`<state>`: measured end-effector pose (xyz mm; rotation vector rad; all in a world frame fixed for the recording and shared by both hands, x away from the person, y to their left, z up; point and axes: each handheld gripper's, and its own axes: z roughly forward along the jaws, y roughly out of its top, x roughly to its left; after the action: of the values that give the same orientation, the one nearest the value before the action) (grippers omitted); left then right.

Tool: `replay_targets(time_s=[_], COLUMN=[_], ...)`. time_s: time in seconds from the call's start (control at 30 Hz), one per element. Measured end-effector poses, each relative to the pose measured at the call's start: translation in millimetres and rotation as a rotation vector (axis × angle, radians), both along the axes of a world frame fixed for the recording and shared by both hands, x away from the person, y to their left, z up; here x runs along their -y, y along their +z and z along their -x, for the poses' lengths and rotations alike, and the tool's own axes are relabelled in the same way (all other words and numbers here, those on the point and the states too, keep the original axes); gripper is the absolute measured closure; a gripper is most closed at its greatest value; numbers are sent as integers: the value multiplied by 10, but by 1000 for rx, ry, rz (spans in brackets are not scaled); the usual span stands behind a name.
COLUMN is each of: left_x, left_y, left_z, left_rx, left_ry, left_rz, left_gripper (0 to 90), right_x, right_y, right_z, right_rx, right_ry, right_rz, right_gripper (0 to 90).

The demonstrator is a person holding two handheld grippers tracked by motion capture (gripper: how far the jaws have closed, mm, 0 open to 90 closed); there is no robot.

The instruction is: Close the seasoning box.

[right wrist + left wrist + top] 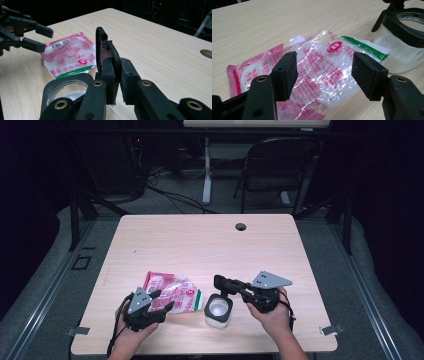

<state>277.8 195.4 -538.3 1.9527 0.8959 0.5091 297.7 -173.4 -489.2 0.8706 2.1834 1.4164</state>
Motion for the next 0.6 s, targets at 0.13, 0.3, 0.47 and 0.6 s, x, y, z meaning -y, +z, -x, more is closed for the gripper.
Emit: replay_targets(time_s=[0.13,0.3,0.47,0.6], left_x=[-27,-41,-46,-45], left_y=[18,38,57,60], left_z=[-17,-41,-57,-63], left_rx=[7,12,12,13], left_ry=[10,13,8,9], left_rz=[15,19,9,13], left_gripper=[376,376,376,376], right_x=[-16,-43,-81,-97], right_y=[11,20,19,12], right_z=[28,70,115,130], right_rx=[6,17,22,22], right_ry=[5,15,28,37], right_rz=[20,35,52,54], right_gripper=[829,821,805,799])
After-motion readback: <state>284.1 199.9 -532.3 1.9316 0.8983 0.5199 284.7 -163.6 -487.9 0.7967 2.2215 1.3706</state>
